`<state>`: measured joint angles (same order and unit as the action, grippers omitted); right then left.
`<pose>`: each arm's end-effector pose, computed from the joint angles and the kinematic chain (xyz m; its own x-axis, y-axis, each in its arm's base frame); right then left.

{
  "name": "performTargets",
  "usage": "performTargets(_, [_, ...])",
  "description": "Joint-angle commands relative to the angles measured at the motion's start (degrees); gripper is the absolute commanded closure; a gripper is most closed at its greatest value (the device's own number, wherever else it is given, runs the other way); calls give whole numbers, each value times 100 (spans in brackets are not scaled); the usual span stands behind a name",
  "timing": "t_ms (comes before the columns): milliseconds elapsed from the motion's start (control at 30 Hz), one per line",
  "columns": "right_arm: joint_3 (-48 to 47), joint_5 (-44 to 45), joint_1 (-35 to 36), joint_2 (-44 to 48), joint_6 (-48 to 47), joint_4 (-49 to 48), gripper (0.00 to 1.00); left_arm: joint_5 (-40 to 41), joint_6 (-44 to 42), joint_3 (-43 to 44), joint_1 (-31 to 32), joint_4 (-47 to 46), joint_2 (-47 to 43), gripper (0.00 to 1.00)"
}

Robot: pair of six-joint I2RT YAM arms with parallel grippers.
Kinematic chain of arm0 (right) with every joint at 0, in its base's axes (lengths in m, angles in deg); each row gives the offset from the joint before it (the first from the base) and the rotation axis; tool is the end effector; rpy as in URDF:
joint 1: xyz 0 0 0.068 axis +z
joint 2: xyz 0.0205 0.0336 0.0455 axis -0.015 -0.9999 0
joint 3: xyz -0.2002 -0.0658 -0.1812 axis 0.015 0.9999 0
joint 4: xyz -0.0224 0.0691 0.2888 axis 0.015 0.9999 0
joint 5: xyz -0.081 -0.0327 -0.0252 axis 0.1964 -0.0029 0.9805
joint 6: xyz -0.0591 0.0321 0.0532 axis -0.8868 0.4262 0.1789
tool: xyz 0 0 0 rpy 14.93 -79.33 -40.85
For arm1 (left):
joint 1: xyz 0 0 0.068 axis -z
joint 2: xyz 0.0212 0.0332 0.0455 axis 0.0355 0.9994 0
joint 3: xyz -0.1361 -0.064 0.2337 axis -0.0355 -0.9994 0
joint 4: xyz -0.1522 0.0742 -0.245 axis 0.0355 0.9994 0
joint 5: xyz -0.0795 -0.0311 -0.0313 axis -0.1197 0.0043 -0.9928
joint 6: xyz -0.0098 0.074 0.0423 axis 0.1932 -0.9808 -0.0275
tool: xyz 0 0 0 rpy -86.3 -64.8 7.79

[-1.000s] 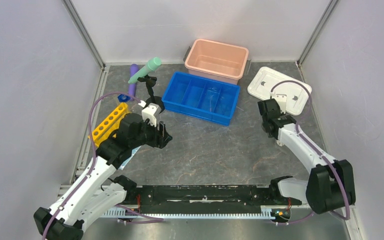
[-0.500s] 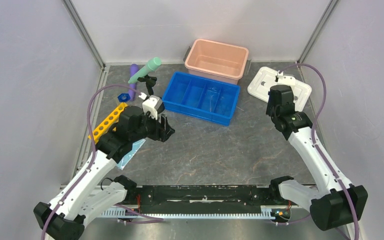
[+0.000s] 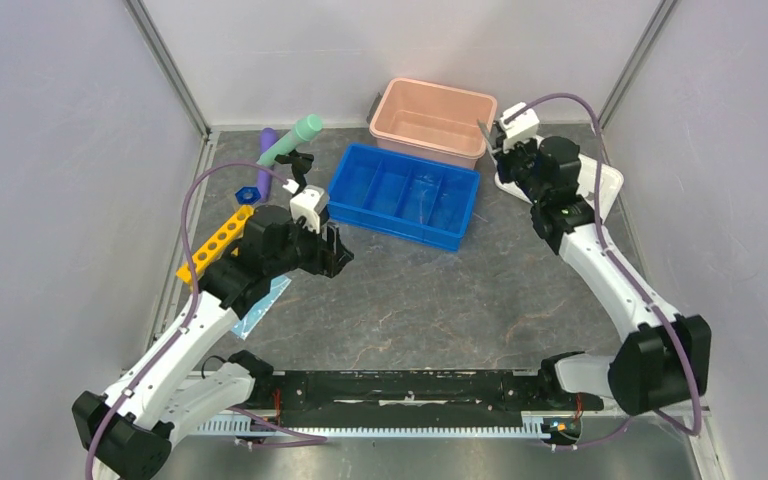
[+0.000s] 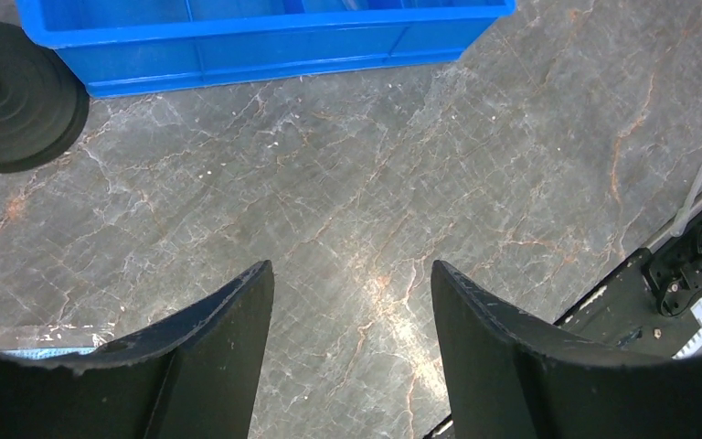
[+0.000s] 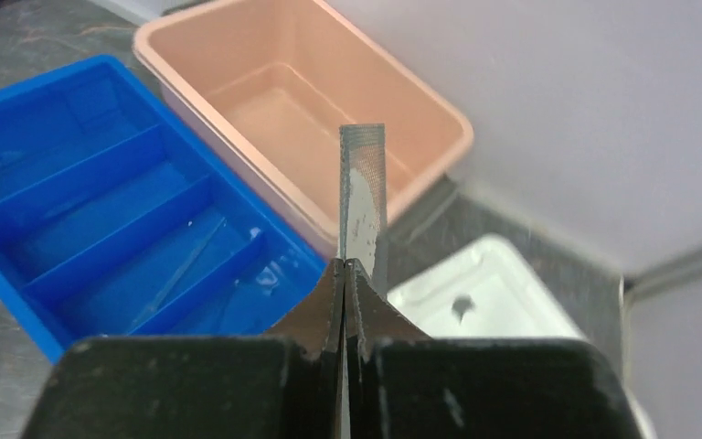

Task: Organize the chemistry lab equipment

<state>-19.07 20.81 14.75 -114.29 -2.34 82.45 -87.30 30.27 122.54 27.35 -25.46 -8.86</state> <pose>0.3621 0.0943 0.3433 -0.0984 -0.2002 -0.9748 -0.3209 0.9336 -0.1593 0.2253 -0.1429 0.2955 -0.5538 0.0808 -0.8287 0.5183 0.8124 -0.2671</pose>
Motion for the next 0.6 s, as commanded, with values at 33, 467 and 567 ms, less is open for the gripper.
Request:
performTargets(33, [-82, -1657, 41, -423, -1972, -1983, 100, 16, -267, -120, 17, -295, -205, 30])
performTargets(467, [-701, -1897, 43, -2025, -4134, -3056, 100, 179, -205, -171, 14, -314, -282, 30])
performTargets(567, [-976, -1907, 38, -2420, -4201, -3236, 100, 338, -249, -182, 15, -294, -360, 30])
